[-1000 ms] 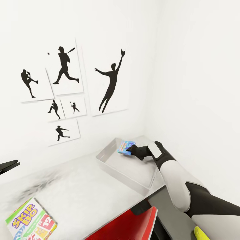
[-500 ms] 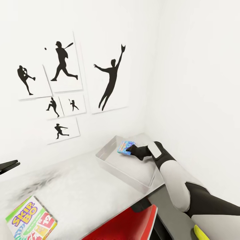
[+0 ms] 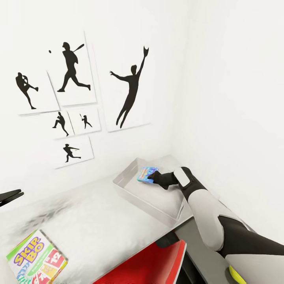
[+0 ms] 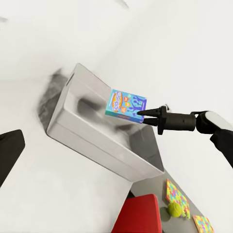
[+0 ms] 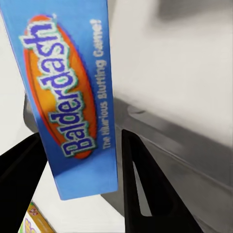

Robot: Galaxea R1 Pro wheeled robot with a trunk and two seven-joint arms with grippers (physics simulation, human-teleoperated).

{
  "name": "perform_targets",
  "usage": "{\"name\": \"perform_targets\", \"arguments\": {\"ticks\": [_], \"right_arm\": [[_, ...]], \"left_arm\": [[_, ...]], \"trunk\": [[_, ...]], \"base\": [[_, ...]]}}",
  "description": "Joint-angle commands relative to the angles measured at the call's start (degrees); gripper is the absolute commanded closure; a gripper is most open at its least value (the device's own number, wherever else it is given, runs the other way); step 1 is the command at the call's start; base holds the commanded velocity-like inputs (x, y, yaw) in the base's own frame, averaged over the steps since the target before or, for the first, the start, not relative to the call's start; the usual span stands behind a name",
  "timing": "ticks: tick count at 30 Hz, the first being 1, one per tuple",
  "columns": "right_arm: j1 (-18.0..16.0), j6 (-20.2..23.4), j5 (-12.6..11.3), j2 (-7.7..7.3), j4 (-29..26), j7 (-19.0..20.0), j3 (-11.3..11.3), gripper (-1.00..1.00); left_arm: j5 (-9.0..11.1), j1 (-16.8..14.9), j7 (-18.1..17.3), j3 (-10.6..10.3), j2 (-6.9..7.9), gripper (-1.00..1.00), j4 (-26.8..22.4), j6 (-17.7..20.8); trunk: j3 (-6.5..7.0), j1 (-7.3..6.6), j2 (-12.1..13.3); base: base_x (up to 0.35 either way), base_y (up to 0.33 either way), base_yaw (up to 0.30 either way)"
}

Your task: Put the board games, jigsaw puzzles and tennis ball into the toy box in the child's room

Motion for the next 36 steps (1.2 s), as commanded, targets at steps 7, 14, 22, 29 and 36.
{"name": "perform_targets", "arguments": {"ticks": [7,14,22,29,36], "right_arm": [[-0.2,0.3,-0.3,0.08,-0.2,-0.2,-0.3,1.0],[-0.7,0.4,-0.3,0.08,-1.1,-0.1,-0.3,1.0],[-0.8,2.0,-0.3,0.08,-4.8,1.3,-0.3,1.0],[-0.8,2.2,-0.2,0.08,-5.2,1.6,-0.3,1.0],[-0.7,2.1,-0.2,0.08,-5.2,1.9,-0.3,1.0]], "left_arm": [[-0.1,-0.1,-0.3,0.0,0.0,-1.0,0.0,0.6],[-0.1,-0.1,-0.3,0.0,-0.03,-1.0,0.0,0.6],[-0.1,-0.1,-0.3,0.0,0.01,-1.0,0.0,0.6],[-0.1,-0.1,-0.3,0.0,0.01,-1.0,0.0,0.6],[0.0,-0.1,-0.3,0.0,0.02,-1.0,0.0,0.6]], "trunk": [[-0.79,0.03,-0.1],[-1.45,0.03,-0.1],[-2.15,0.03,-0.1],[-2.25,0.03,-0.1],[-2.25,0.03,-0.1]], "base": [[0.0,0.0,0.0],[0.0,0.0,0.0],[0.0,0.0,0.0],[0.0,0.0,0.0],[0.0,0.0,0.0]]}}
